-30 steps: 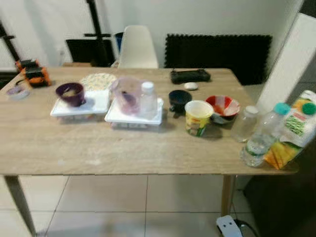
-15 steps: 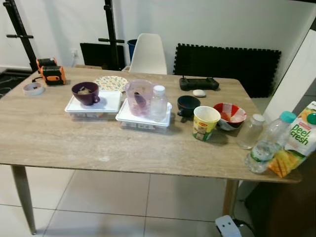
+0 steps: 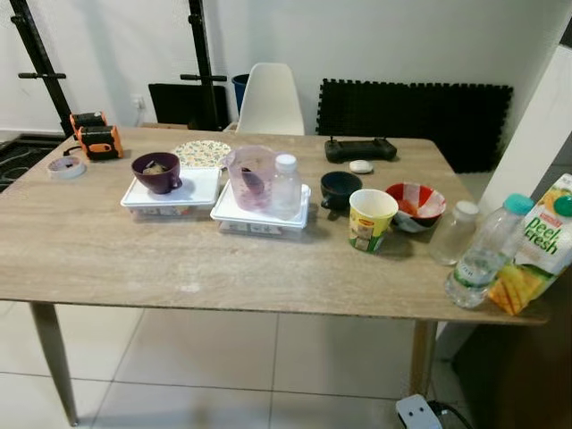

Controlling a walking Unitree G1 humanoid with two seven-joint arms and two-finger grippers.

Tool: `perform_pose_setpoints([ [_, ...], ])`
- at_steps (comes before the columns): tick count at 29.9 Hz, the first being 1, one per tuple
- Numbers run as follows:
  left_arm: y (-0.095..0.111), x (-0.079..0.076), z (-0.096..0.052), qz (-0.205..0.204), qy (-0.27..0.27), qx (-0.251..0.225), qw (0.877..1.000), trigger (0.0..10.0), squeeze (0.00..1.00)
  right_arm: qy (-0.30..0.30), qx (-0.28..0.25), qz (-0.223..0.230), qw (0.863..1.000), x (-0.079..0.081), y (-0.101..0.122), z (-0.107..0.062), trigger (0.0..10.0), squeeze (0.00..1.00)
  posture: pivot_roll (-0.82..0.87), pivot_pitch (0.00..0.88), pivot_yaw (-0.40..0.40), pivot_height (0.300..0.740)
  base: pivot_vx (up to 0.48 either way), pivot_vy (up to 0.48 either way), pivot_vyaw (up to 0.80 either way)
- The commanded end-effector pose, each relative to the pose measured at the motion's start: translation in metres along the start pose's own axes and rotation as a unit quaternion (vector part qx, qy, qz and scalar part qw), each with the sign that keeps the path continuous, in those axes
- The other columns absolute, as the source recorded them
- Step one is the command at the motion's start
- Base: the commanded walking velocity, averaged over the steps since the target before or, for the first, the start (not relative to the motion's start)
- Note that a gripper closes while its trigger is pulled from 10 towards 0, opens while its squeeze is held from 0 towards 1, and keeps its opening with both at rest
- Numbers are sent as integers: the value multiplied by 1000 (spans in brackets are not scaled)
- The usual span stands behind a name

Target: Restocking fridge

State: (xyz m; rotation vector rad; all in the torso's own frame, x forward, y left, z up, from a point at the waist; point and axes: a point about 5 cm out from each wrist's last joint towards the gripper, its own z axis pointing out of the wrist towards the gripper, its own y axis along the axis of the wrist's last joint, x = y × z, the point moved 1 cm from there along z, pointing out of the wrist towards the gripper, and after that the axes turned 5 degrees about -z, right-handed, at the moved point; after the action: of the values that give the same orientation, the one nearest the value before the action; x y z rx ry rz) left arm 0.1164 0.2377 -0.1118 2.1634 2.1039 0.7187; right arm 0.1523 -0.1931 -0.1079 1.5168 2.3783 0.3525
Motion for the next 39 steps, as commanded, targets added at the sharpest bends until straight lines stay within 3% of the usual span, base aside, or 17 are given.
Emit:
perform_pose_setpoints([
  [1,2,-6,0,34,-13,-2,999,10000,0,-9,7,4,1000,-3,-4,-1,10000,0,-28,0,-16,740,-307,0,0],
  [8,18,-13,0,72,-26,-22,997,10000,0,-15,14,4,1000,-4,-9,-1,10000,0,-43,0,-9,740,-313,0,0],
  [18,7,-21,-1,105,-41,-11,994,10000,0,-20,21,7,1000,-6,-15,-2,10000,0,-59,0,-10,740,-313,0,0],
  [39,9,-24,-1,119,-45,-17,992,10000,0,-16,24,-1,1000,-9,-18,-3,10000,0,-65,0,-13,740,-318,0,0],
])
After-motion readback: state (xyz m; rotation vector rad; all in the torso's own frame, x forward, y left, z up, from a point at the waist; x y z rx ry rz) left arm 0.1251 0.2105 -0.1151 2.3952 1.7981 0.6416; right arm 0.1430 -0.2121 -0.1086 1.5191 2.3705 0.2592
